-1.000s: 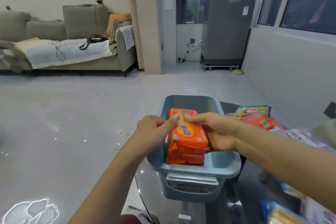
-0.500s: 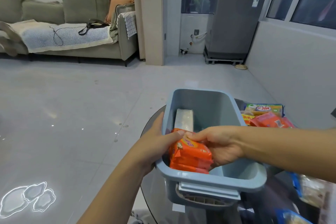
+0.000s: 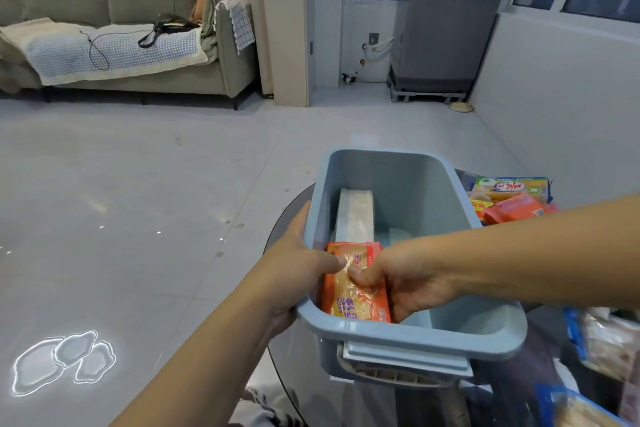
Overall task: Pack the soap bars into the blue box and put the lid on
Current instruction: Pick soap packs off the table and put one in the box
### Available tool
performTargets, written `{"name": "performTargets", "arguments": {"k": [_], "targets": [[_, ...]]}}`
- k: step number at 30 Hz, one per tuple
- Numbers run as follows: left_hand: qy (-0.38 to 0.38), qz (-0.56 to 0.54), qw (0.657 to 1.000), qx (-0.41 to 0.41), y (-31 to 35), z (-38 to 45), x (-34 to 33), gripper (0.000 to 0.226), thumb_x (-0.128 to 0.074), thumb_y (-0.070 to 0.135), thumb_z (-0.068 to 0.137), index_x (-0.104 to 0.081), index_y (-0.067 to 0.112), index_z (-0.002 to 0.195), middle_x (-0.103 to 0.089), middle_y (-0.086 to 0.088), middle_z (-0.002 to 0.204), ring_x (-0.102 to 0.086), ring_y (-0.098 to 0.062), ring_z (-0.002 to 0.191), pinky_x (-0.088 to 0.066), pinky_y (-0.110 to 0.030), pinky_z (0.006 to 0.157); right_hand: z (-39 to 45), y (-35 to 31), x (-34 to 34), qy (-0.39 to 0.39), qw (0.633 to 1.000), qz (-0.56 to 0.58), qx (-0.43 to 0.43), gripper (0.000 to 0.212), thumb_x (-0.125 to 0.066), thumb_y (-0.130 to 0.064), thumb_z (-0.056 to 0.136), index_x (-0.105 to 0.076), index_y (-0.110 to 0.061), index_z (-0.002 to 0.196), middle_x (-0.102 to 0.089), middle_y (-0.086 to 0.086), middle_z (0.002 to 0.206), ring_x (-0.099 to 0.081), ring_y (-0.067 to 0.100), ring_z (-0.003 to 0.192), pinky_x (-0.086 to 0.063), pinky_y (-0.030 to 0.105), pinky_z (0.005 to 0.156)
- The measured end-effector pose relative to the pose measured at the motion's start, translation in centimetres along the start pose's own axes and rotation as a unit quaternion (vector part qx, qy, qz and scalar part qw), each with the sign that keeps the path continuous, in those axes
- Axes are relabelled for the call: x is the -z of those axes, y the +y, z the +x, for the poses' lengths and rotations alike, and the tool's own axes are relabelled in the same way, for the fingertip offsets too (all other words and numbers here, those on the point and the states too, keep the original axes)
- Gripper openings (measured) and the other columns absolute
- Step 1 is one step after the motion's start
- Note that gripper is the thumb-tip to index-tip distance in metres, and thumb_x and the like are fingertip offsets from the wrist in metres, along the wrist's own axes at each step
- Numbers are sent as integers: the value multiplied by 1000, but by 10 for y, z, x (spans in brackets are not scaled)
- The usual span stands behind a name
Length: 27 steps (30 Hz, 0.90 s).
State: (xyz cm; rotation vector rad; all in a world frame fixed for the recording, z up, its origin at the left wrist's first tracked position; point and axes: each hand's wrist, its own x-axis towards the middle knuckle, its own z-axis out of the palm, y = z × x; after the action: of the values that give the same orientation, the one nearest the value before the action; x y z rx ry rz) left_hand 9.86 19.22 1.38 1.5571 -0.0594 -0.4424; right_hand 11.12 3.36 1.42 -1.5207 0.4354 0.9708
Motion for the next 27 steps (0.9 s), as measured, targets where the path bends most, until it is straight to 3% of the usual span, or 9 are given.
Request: {"name": "performTargets", "arguments": {"k": [5, 8, 15, 19, 21, 25, 27], "targets": [[29, -20, 999, -1, -5, -2, -4, 52, -57, 3, 87, -50, 36, 127, -70, -9, 104, -70, -31, 90, -58, -47, 78, 3, -6, 7, -3, 998, -45, -39, 44, -61, -8, 86, -48, 1, 127, -65, 19, 114, -61, 35, 103, -39, 56, 103], [38, -29, 999, -2, -4, -2, -7, 44, -58, 7, 89, -50, 37, 119, -70, -4, 97, -71, -24, 83, -60, -39, 70, 6, -6, 10, -13, 997, -52, -52, 39, -61, -9, 87, -51, 1, 124, -66, 19, 104, -63, 34, 96, -38, 57, 104], [50, -41, 998, 1, -5, -1, -6, 46, -61, 6, 85, -54, 29, 124, -71, -11, 100, -71, -30, 85, -57, -41, 70, 14, -8, 16, -42, 993, -68, -90, 27, -57, -13, 89, -56, 2, 112, -69, 19, 92, -64, 33, 89, -43, 52, 97], [49, -48, 998, 6, -5, -1, -7, 44, -62, 6, 85, -55, 27, 123, -71, -9, 99, -71, -27, 82, -56, -36, 66, 21, -8, 16, -43, 986, -117, -110, 17, -56, -15, 90, -60, 1, 94, -73, 15, 76, -70, 28, 69, -54, 44, 80], [52, -49, 997, 8, -7, -2, -6, 46, -62, 7, 85, -54, 27, 125, -70, -9, 101, -71, -27, 84, -55, -37, 65, 20, -11, 14, -42, 981, -148, -117, 16, -56, -16, 90, -59, 0, 92, -72, 15, 76, -68, 28, 74, -56, 41, 72], [53, -51, 997, 12, -9, -1, -5, 47, -62, 7, 84, -52, 27, 126, -70, -10, 102, -71, -29, 85, -56, -39, 67, 16, -12, 8, -40, 979, -160, -116, 20, -54, -13, 92, -55, 0, 106, -66, 16, 90, -62, 30, 86, -47, 49, 94], [50, -50, 997, 11, -9, -3, -6, 47, -63, 8, 84, -52, 28, 126, -70, -9, 102, -71, -28, 84, -56, -38, 66, 15, -10, 7, -38, 986, -129, -99, 25, -52, -22, 93, -55, -3, 109, -66, 15, 90, -62, 29, 85, -43, 49, 100]]}}
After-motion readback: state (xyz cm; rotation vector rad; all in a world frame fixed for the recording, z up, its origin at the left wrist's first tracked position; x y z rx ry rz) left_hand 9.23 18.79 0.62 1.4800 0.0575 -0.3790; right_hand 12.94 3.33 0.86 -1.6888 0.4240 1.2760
